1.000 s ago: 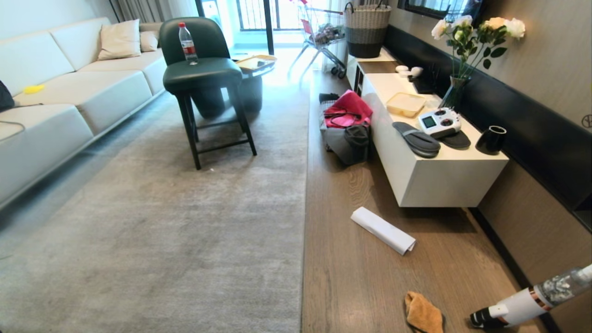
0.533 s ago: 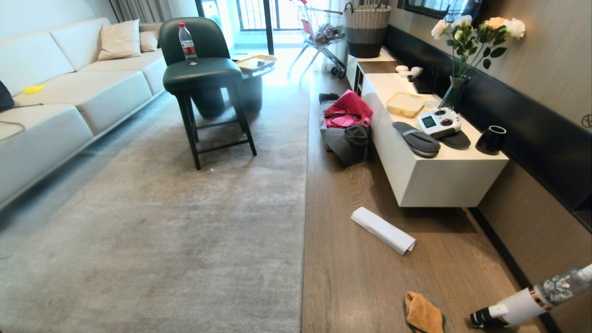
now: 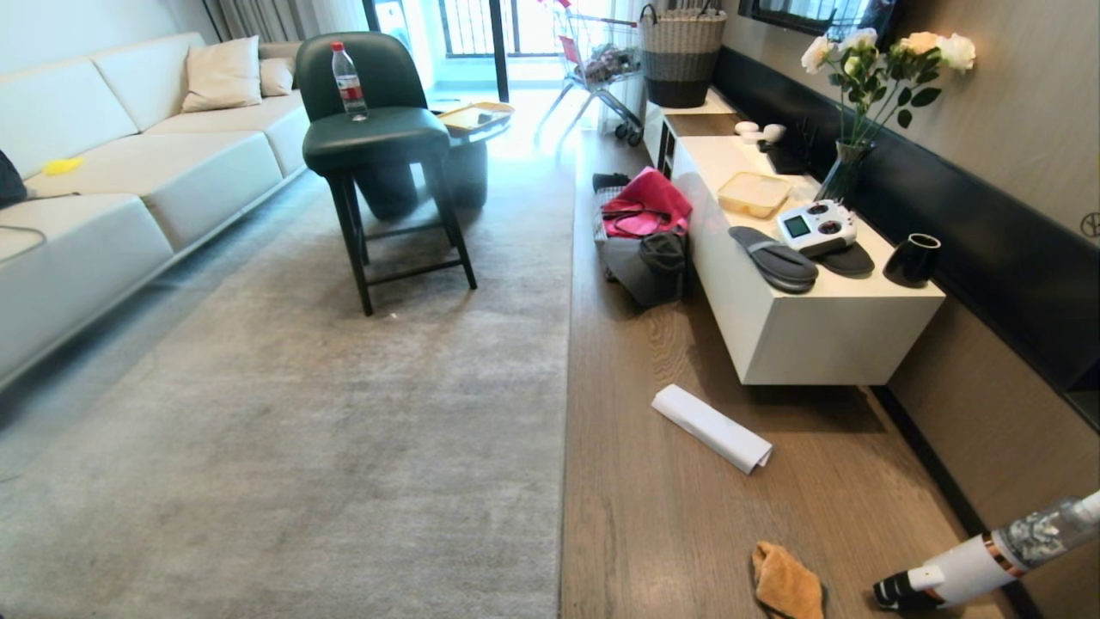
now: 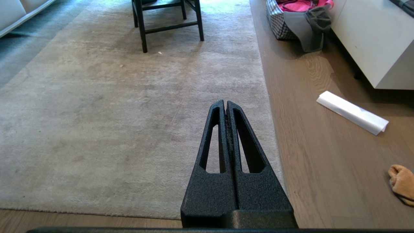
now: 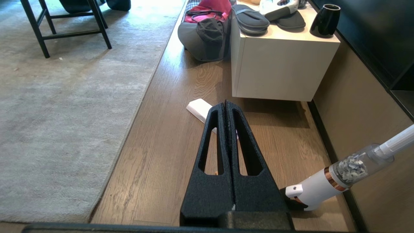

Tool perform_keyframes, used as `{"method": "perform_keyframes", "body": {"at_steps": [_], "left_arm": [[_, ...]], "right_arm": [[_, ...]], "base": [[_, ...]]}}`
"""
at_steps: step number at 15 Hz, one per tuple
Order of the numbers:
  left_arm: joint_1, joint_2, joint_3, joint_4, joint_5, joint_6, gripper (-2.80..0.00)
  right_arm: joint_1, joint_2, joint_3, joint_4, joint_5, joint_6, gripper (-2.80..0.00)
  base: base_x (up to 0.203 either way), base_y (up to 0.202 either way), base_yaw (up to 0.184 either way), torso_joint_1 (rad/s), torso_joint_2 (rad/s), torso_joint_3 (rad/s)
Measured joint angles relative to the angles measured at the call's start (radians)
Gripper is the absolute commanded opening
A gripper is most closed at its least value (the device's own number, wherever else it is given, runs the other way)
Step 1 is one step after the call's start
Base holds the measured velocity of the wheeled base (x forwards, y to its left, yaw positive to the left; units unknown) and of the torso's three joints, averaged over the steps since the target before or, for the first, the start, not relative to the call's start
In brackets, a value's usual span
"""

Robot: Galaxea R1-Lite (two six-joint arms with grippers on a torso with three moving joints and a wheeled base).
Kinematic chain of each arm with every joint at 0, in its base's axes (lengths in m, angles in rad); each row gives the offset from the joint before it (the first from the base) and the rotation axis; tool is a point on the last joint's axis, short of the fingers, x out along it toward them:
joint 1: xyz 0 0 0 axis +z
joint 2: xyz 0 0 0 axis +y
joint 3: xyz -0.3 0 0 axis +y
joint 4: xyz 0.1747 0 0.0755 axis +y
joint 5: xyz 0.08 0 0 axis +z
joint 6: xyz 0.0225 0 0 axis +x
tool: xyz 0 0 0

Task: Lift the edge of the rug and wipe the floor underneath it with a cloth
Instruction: Lift up the carpet

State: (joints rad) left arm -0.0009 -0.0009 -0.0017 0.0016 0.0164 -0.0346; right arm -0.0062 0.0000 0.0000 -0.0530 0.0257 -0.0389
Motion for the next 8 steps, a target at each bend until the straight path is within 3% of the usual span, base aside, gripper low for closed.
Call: {"method": "perform_keyframes", "body": {"at_steps": [3, 8], "left_arm": [[0.0, 0.0, 0.0, -0.001, 0.0, -0.001, -2.8], [-0.001, 0.0, 0.0, -0.002, -0.001, -0.003, -2.8]], "right_arm": [[0.0, 0.0, 0.0, 0.0, 0.0, 0.0, -2.8], [0.0, 0.0, 0.0, 0.0, 0.0, 0.0, -2.8]], "base": [[0.0, 0.0, 0.0, 0.0, 0.0, -0.029], [0.0, 0.0, 0.0, 0.005, 0.0, -0.17]]}}
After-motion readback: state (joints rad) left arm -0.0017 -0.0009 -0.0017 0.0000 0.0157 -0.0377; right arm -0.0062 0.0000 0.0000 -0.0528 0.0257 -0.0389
